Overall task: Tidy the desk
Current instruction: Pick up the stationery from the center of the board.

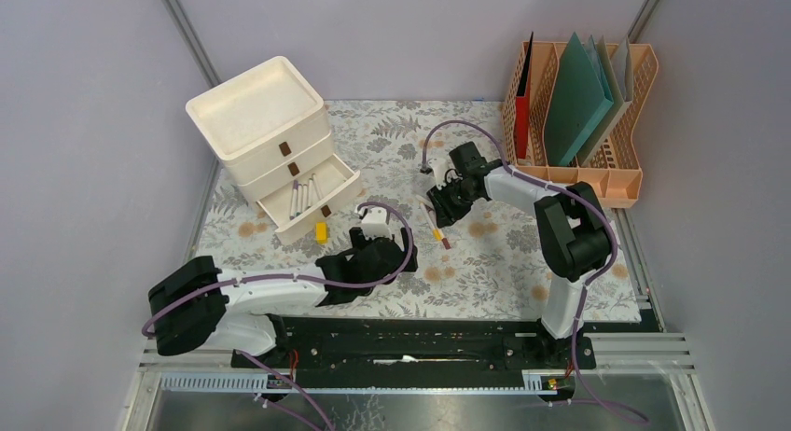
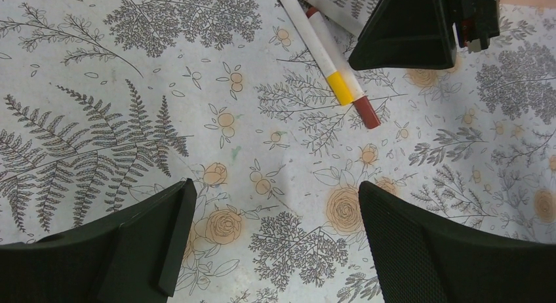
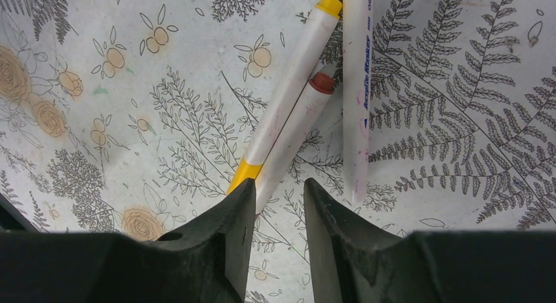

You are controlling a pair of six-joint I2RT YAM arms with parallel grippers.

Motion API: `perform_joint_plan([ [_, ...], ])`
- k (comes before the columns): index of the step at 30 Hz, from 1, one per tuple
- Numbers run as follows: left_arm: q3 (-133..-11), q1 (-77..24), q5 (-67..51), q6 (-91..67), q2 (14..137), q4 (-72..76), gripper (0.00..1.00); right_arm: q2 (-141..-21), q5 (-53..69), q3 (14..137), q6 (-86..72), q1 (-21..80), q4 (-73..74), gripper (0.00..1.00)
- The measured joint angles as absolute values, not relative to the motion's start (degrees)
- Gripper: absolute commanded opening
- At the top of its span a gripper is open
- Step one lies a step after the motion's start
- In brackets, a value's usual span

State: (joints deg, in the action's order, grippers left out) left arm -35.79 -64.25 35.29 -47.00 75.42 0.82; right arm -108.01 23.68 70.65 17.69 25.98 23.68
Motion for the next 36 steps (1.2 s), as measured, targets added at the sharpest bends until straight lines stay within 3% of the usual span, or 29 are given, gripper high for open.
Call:
perform_joint_plan([
  [13,-34.2,-64.2,35.1,-46.9,74.5,3.2,0.99,-109.6,22.2,70.7,16.8,26.0,23.4,0.36],
  [29,-34.1,-64.2,34.7,-46.9,74.5,4.1,0.99,-109.6,23.7,70.7,16.4,26.3,23.4,0.42],
  [36,-34.0,-64.2,34.7,-46.9,74.5,4.4,0.99,-110.2,22.0,70.7,16.3,26.7,23.2,0.34],
])
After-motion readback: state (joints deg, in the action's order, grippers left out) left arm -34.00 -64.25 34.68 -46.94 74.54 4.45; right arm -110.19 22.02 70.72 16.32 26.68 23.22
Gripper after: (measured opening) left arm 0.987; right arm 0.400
